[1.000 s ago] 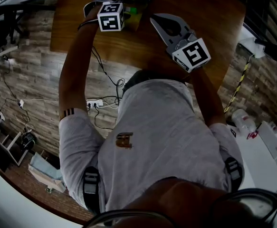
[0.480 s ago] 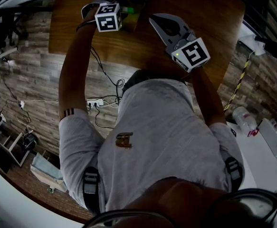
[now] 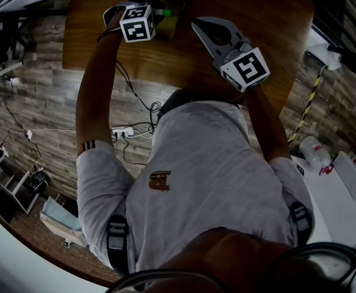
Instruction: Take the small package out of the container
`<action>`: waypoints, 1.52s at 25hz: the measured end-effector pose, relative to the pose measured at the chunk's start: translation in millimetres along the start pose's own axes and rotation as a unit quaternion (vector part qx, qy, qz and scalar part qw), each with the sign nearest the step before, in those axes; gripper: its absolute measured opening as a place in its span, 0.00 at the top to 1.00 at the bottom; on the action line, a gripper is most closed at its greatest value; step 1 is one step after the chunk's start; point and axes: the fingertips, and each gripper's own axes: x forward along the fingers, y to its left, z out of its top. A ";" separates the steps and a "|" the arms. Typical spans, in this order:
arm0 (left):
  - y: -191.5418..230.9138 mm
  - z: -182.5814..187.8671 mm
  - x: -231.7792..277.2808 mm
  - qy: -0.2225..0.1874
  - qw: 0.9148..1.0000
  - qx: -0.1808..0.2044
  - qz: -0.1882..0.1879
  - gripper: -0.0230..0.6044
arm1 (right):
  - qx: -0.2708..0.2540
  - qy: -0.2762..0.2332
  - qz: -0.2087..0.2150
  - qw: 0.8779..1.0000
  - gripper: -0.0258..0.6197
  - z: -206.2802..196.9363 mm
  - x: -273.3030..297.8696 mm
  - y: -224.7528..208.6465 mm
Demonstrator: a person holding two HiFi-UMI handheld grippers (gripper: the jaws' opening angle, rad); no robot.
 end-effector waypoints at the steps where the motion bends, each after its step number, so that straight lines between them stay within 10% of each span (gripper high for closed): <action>1: -0.2 1.7 -0.9 -0.001 1.000 -0.001 0.003 0.79 | 0.000 0.000 0.001 1.000 0.91 -0.3 -1.4 0.4; 13: 4.4 17.9 -47.6 -0.068 0.993 -0.063 0.078 0.79 | -0.004 -0.011 0.014 1.000 0.91 7.6 -0.2 17.7; 20: 9.4 41.1 -96.5 -0.165 0.965 -0.134 0.153 0.79 | -0.013 -0.023 0.022 0.999 0.91 21.4 3.4 30.2; 28: 7.1 71.7 -166.2 -0.295 0.897 -0.211 0.254 0.79 | -0.027 -0.035 0.026 0.999 0.91 39.9 -7.4 43.1; 38: -15.7 95.3 -251.6 -0.436 0.782 -0.265 0.358 0.79 | -0.039 -0.055 0.034 0.997 0.91 61.2 -15.1 68.4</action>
